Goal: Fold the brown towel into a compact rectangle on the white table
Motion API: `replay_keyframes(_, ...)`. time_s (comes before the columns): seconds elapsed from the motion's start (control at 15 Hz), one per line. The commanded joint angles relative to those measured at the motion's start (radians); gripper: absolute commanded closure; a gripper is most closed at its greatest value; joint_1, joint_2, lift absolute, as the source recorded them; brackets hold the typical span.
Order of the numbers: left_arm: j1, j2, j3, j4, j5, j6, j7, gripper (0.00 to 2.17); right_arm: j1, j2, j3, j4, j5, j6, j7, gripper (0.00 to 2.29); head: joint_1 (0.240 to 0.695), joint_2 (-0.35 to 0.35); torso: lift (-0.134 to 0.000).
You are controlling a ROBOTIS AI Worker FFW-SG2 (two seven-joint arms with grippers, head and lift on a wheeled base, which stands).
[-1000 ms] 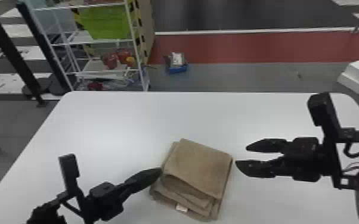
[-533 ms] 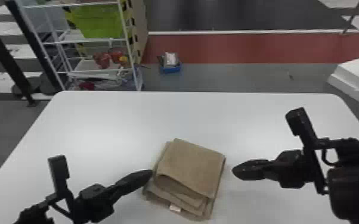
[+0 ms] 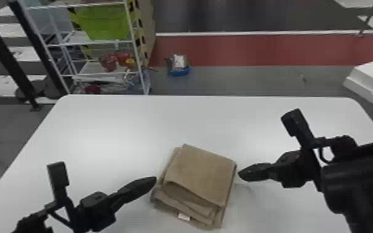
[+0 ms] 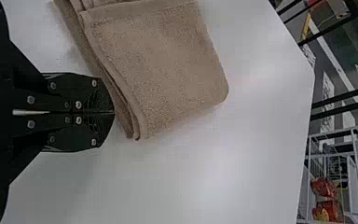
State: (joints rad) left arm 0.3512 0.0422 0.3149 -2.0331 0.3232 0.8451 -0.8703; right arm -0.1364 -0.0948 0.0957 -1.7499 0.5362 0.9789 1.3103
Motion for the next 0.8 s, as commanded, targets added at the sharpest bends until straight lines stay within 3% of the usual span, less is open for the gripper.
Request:
replay_keyframes(0.0, 0.002, 0.001, 0.021, -0.006, 0.004, 0.004, -0.004, 1.44, -0.034, 0.013, 0.015, 0.058, 0.005, -0.028, -0.022, 1.85, 0.695, 0.085, -0.123)
replay_keyframes(0.33, 0.002, 0.002, 0.036, -0.007, 0.007, 0.029, -0.010, 1.45, -0.094, 0.059, 0.027, 0.153, 0.011, -0.087, -0.065, 1.85, 0.695, 0.116, -0.123)
replay_keyframes(0.73, 0.012, 0.002, 0.056, -0.033, 0.020, 0.056, -0.018, 1.44, -0.109, 0.096, 0.038, 0.184, 0.011, -0.121, -0.098, 1.85, 0.695, 0.155, -0.123)
